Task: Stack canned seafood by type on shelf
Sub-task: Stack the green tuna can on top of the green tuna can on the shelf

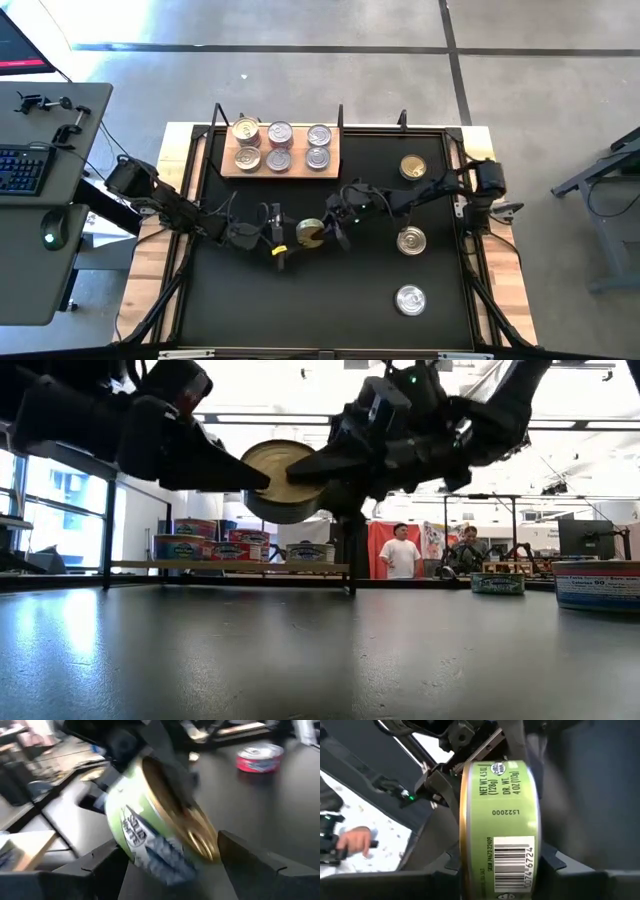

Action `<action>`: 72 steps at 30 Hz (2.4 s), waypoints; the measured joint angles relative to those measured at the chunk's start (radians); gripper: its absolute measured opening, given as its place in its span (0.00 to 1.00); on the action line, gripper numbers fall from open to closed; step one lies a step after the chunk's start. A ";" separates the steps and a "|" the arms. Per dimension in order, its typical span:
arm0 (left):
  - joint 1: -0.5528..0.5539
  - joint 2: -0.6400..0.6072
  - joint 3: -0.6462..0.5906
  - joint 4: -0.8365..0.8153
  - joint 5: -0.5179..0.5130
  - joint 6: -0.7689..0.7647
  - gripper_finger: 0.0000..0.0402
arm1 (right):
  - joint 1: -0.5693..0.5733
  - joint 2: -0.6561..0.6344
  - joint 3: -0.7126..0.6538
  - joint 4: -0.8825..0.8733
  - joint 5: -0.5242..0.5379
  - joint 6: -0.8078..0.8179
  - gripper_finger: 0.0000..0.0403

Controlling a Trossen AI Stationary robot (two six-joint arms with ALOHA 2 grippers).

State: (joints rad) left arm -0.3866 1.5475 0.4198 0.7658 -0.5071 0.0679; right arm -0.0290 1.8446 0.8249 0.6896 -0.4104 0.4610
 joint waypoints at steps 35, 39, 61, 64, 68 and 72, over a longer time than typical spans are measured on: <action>0.001 0.259 0.279 0.038 -0.154 1.717 0.70 | -0.187 -0.045 0.019 -0.120 -0.557 0.084 0.29; 0.007 0.288 0.297 0.133 -0.172 1.741 0.70 | -0.187 -0.045 0.023 -0.134 -0.573 0.069 0.29; 0.008 0.280 0.321 0.101 -0.208 1.610 0.38 | -0.171 -0.043 0.022 -0.231 -0.583 -0.017 0.34; 0.002 0.280 0.320 0.082 -0.251 1.492 0.37 | -0.180 -0.043 0.022 -0.233 -0.554 -0.036 0.48; -0.002 0.281 0.320 0.021 -0.328 1.257 0.34 | -0.204 -0.044 0.023 -0.262 -0.512 -0.024 0.61; -0.012 0.286 0.315 -0.141 -0.389 1.052 0.33 | -0.222 -0.061 0.023 -0.377 -0.421 -0.042 0.64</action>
State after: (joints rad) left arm -0.3990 1.8331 0.7350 0.6251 -0.8957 1.1194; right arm -0.2506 1.7832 0.8482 0.3122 -0.8309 0.4186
